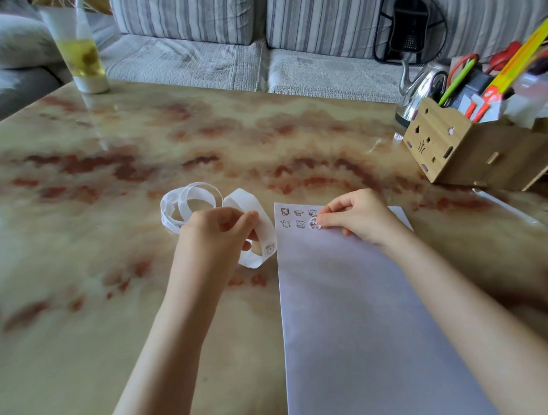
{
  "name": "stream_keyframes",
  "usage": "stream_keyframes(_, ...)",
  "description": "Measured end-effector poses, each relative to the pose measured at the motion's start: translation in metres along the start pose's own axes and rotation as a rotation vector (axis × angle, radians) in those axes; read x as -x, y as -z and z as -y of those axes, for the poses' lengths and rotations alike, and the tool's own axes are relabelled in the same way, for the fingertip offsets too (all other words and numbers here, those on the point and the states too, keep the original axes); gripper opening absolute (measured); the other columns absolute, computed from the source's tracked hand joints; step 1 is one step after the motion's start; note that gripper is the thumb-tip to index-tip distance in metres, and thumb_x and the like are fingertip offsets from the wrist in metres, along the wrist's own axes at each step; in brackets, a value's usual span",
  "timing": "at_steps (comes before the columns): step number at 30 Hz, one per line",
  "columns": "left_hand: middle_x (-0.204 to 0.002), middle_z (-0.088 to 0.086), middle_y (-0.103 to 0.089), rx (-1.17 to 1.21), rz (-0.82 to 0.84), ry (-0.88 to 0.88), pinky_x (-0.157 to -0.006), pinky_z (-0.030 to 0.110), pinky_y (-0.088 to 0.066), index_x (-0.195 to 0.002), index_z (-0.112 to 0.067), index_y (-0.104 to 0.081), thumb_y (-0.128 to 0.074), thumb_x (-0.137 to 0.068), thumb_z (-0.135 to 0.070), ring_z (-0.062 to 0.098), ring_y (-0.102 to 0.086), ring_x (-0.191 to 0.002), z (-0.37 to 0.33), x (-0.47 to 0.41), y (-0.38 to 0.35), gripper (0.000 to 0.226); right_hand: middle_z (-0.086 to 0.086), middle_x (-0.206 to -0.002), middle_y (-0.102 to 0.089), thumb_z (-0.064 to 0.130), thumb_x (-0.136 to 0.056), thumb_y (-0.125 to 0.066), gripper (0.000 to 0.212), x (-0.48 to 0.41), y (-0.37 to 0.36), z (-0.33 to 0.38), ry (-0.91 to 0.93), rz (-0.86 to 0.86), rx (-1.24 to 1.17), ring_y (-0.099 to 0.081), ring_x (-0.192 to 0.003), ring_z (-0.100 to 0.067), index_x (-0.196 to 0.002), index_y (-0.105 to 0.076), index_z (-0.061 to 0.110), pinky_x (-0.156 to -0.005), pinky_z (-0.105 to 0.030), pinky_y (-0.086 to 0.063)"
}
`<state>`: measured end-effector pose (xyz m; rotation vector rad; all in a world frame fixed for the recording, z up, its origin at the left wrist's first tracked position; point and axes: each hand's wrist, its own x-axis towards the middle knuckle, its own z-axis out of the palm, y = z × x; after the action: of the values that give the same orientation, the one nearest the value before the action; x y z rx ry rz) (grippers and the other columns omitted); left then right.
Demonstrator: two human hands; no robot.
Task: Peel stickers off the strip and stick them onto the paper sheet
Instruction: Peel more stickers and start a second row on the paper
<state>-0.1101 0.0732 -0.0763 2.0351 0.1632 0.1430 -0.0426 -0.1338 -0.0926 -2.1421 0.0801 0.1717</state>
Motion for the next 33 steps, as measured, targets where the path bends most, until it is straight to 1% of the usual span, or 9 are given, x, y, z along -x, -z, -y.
stream_keyframes(3, -0.043, -0.028, -0.055, -0.004, 0.004, -0.007, -0.043, 0.005, -0.035, -0.068, -0.019, -0.067, -0.056, -0.091, -0.026, -0.011, -0.051, -0.044, 0.000, 0.000, 0.000, 0.026, 0.004, -0.061, -0.063, 0.015, -0.074, -0.078, 0.007, -0.001, -0.001, -0.001, 0.003, -0.011, 0.011, -0.040, -0.043, -0.003, -0.075, -0.073, 0.009, -0.043, -0.012, -0.031)
stream_keyframes(6, -0.043, -0.028, -0.056, 0.000, 0.004, -0.009, -0.043, 0.005, -0.035, -0.067, -0.020, -0.066, -0.056, -0.091, -0.026, -0.012, -0.051, -0.044, 0.000, 0.001, 0.001, 0.027, 0.003, -0.062, -0.063, 0.014, -0.074, -0.077, 0.008, -0.002, -0.001, -0.002, 0.004, -0.022, 0.009, -0.040, -0.039, 0.000, -0.076, -0.074, 0.007, -0.041, -0.010, -0.031)
stream_keyframes(10, -0.044, -0.028, -0.056, -0.013, -0.002, -0.007, -0.041, 0.005, -0.034, -0.065, -0.022, -0.065, -0.056, -0.091, -0.027, -0.012, -0.051, -0.044, -0.001, 0.001, 0.000, 0.028, -0.002, -0.065, -0.064, 0.012, -0.075, -0.074, 0.003, -0.003, -0.003, -0.003, 0.000, -0.040, 0.034, -0.040, -0.040, -0.001, -0.074, -0.072, 0.010, -0.041, -0.010, -0.032)
stream_keyframes(16, -0.044, -0.027, -0.057, -0.017, -0.009, -0.002, -0.042, 0.005, -0.034, -0.065, -0.023, -0.066, -0.056, -0.091, -0.028, -0.012, -0.051, -0.045, 0.000, 0.001, 0.001, 0.028, -0.001, -0.061, -0.062, 0.010, -0.075, -0.075, 0.005, -0.005, -0.006, -0.005, 0.016, -0.038, 0.027, -0.044, -0.050, -0.009, -0.072, -0.071, 0.010, -0.046, -0.016, -0.034)
stream_keyframes(18, -0.044, -0.026, -0.057, -0.014, -0.012, -0.001, -0.042, 0.005, -0.034, -0.066, -0.023, -0.067, -0.057, -0.090, -0.028, -0.012, -0.052, -0.045, 0.000, 0.001, 0.001, 0.027, -0.001, -0.063, -0.063, 0.010, -0.074, -0.075, 0.004, -0.006, -0.007, -0.007, 0.023, -0.048, 0.022, -0.046, -0.055, -0.012, -0.073, -0.071, 0.009, -0.051, -0.021, -0.035)
stream_keyframes(22, -0.047, -0.019, -0.060, -0.008, -0.020, -0.003, -0.045, 0.006, -0.035, -0.064, -0.024, -0.066, -0.057, -0.090, -0.028, -0.009, -0.052, -0.046, 0.000, 0.001, 0.001, 0.028, 0.004, -0.066, -0.068, 0.012, -0.075, -0.073, 0.007, -0.008, -0.010, -0.010, 0.037, -0.080, 0.046, -0.052, -0.061, -0.012, -0.070, -0.070, 0.016, -0.058, -0.026, -0.038)
stream_keyframes(25, -0.046, -0.023, -0.060, -0.002, -0.015, -0.008, -0.046, 0.007, -0.037, -0.065, -0.023, -0.067, -0.057, -0.090, -0.027, -0.010, -0.053, -0.048, 0.001, 0.001, 0.001, 0.028, 0.007, -0.058, -0.059, 0.014, -0.074, -0.075, 0.006, -0.009, -0.011, -0.015, 0.063, -0.099, 0.066, -0.048, -0.058, -0.012, -0.072, -0.070, 0.014, -0.058, -0.026, -0.035)
stream_keyframes(28, -0.045, -0.026, -0.058, -0.003, -0.008, -0.013, -0.045, 0.006, -0.035, -0.065, -0.022, -0.067, -0.057, -0.090, -0.027, -0.011, -0.052, -0.046, 0.000, 0.001, 0.002, 0.027, 0.005, -0.056, -0.044, 0.017, -0.072, -0.081, 0.012, -0.010, -0.010, -0.019, 0.089, -0.109, 0.057, -0.038, -0.054, -0.011, -0.075, -0.070, 0.011, -0.057, -0.025, -0.031)
stream_keyframes(33, -0.044, -0.029, -0.056, -0.002, 0.000, -0.017, -0.042, 0.004, -0.034, -0.066, -0.022, -0.065, -0.056, -0.091, -0.026, -0.012, -0.051, -0.045, -0.001, 0.002, 0.002, 0.027, 0.006, -0.064, -0.052, 0.017, -0.073, -0.080, 0.024, -0.013, -0.008, -0.021, 0.086, -0.132, 0.041, -0.048, -0.058, -0.008, -0.086, -0.059, 0.018, -0.055, -0.024, -0.035)
